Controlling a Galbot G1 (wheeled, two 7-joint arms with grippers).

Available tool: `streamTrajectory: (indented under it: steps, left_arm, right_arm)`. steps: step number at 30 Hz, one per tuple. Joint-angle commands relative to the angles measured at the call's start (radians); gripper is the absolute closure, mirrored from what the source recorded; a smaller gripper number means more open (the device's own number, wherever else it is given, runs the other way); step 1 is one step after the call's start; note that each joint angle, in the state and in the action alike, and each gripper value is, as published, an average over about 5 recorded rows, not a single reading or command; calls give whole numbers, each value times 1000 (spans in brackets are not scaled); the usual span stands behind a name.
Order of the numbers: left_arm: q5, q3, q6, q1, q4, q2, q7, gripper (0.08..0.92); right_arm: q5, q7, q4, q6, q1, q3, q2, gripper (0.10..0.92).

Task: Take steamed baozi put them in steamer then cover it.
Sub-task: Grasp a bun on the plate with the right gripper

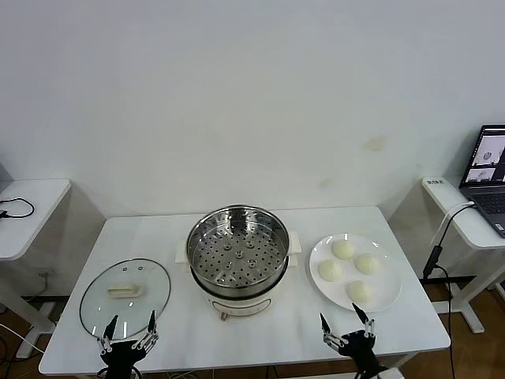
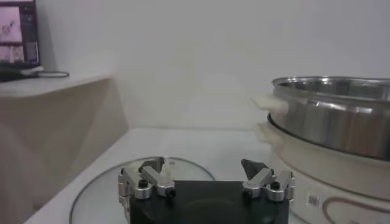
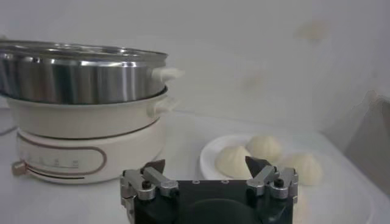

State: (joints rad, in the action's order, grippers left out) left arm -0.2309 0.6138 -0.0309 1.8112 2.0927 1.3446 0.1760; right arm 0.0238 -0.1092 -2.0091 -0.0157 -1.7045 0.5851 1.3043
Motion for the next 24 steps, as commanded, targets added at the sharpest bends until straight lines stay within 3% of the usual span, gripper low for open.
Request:
streamTrajectory:
  steps: [1, 7, 11, 16, 24]
  left_arm:
    - [58, 3, 34, -12, 25, -4, -4, 177]
    - [97, 3, 33, -43, 16, -6, -7, 177]
    - [122, 2, 36, -56, 14, -5, -7, 177]
    - [154, -2, 39, -62, 16, -8, -7, 177]
    - [186, 2, 41, -63, 4, -7, -22, 177]
  right_arm:
    - [-253, 13, -12, 26, 73, 85, -103, 203]
    - [-478, -63, 27, 65, 190, 167, -311, 202]
    - [-536, -190, 88, 96, 291, 176, -471, 203]
    - [-531, -360, 187, 121, 481, 60, -662, 202]
    - [-392, -583, 460, 160, 1071, -524, -797, 202]
